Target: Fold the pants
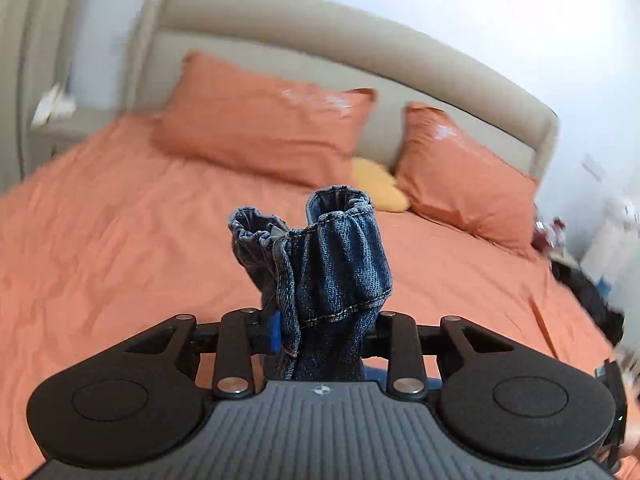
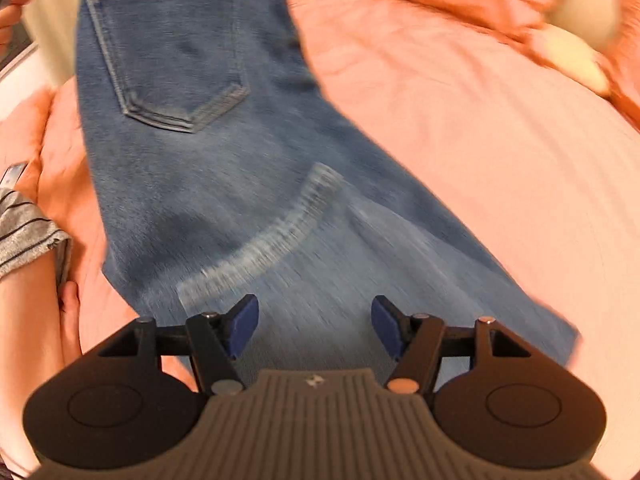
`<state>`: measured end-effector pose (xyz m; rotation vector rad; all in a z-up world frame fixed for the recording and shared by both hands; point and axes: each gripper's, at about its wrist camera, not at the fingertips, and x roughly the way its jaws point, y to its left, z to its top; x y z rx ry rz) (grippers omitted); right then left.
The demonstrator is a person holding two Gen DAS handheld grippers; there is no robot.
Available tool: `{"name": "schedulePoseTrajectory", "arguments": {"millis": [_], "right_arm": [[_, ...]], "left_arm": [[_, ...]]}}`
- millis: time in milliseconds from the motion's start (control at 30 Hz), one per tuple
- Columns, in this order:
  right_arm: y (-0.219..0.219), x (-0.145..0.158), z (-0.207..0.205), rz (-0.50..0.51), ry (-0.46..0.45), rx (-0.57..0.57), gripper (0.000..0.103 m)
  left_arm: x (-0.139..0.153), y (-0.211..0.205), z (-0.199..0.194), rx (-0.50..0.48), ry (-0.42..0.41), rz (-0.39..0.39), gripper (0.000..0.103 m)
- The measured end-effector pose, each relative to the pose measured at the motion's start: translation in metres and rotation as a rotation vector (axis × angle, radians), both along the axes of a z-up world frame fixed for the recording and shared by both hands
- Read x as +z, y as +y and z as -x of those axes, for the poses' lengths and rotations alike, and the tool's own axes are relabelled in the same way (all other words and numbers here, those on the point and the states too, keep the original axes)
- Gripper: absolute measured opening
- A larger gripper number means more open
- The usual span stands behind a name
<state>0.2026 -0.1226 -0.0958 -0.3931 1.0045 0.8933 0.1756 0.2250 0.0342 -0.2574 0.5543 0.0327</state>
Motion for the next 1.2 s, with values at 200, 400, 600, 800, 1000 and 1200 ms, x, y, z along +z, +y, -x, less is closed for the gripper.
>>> {"name": "schedulePoseTrajectory", "arguments": {"millis": [200, 400, 600, 800, 1000, 1200], "right_arm": [[-0.064, 0.001, 0.016, -0.025, -0.007, -0.203, 0.060], [-0.109, -0.005, 0.035, -0.075, -0.030, -0.345, 0.060], [-0.149, -0.015, 0.037, -0.167, 0.060, -0.451, 0.059], [-0.173, -0.024, 0.034, -0.169, 0.111, -0.487, 0.060], [-0.178, -0.027, 0.034, -0.127, 0.127, -0.480, 0.060], [-0.176, -0.013, 0.040, -0.060, 0.070, -0.447, 0.060]], "left_arm": [[0.020, -0.121, -0.009, -0.129, -0.010, -0.224, 0.035], [-0.010, -0.246, -0.027, -0.285, 0.018, -0.416, 0.033], [-0.086, -0.348, -0.041, -0.461, 0.139, -0.567, 0.031], [-0.153, -0.394, -0.037, -0.577, 0.257, -0.694, 0.032], [-0.172, -0.394, -0.028, -0.676, 0.337, -0.703, 0.043], [-0.156, -0.366, -0.038, -0.739, 0.405, -0.416, 0.080]]}}
